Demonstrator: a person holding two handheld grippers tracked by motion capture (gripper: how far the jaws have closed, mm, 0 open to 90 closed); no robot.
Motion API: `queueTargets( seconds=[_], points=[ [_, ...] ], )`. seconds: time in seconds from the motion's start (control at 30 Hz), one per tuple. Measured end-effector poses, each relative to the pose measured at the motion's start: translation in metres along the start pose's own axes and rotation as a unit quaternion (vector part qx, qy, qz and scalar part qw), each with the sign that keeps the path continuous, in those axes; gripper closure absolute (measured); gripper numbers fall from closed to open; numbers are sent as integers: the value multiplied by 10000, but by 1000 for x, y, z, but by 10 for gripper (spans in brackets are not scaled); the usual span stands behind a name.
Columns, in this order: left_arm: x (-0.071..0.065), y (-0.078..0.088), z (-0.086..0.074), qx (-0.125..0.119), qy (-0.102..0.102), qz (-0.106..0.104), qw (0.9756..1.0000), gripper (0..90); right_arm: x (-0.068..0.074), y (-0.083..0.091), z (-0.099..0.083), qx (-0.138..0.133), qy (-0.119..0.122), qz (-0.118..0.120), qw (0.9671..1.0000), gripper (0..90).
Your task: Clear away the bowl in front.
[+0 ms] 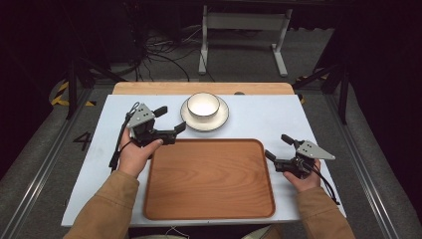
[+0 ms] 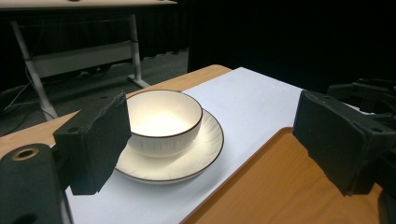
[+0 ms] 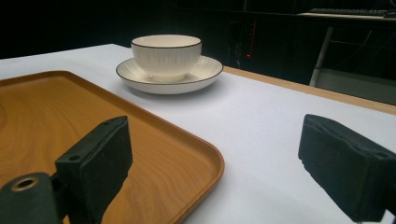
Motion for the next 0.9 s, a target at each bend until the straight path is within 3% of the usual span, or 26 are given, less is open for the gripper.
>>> queueTargets(
  seconds=[0.63,0.73,0.9],
  points=[
    [4,-39,15,9,-66,-85,9999,131,0,-2,-1,117,21,-15,9999,101],
    [4,-46,19,-22,101,-175,9998,136,0,-2,-1,125,17,-14,9999,101],
    [5,-56,25,-101,159,-200,9996,146,-1,-3,-1,139,-4,-16,9999,100]
  ],
)
Point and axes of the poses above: each handheld gripper's, and its own axes: y roughly backward along the jaws, z roughly out of its top, x roughly to its left, the point moved 9 cm from there along -y, roughly forward along the jaws
